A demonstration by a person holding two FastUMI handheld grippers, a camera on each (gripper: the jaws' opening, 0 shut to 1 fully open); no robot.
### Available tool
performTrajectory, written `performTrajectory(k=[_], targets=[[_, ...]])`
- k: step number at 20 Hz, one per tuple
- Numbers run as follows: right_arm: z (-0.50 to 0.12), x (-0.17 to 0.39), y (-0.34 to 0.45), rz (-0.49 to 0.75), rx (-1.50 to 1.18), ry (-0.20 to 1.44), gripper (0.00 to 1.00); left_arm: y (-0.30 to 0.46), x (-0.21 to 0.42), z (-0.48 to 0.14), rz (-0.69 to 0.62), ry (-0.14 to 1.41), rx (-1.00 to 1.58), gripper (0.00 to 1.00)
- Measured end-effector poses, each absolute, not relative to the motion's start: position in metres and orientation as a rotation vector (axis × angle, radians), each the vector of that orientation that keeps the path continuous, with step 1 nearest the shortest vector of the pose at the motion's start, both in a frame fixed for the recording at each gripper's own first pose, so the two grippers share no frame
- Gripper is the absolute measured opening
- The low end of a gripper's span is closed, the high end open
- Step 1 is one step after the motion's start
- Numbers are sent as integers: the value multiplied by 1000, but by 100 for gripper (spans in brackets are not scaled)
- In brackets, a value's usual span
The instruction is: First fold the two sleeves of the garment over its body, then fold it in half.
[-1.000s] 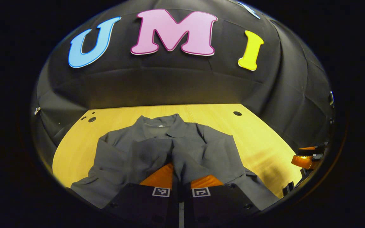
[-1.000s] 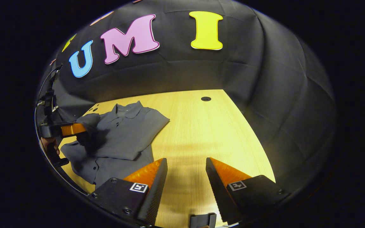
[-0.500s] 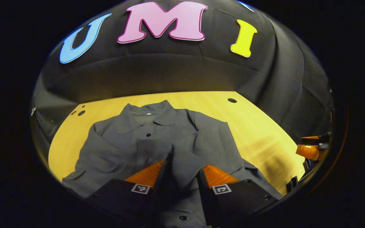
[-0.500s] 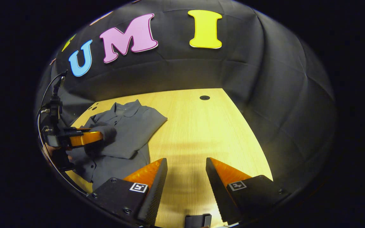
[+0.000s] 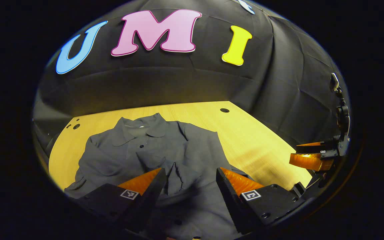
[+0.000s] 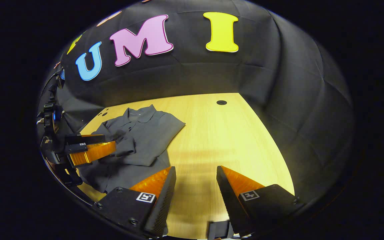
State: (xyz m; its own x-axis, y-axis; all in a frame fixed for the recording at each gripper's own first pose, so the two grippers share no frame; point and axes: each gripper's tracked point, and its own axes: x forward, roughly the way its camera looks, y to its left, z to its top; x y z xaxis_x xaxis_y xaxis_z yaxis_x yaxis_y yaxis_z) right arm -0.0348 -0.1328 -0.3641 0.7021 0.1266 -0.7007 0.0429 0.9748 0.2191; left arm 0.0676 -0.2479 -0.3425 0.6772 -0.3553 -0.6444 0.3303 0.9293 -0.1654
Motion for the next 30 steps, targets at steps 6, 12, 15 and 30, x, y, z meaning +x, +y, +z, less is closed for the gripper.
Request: performTrajectory(k=[6, 12, 15, 30], targets=[[-352, -60, -105, 74, 220, 813, 79, -201, 38, -313, -388, 719, -99, 96], [-342, -75, -81, 54, 240, 826, 81, -128, 14, -290, -362, 689, -113, 96], [-336, -79, -68, 55, 234, 829, 81, -90, 3, -289, -319, 691, -119, 96], [-366, -134, -50, -81, 251, 955, 82, 87, -22, -360, -205, 823, -54, 96]])
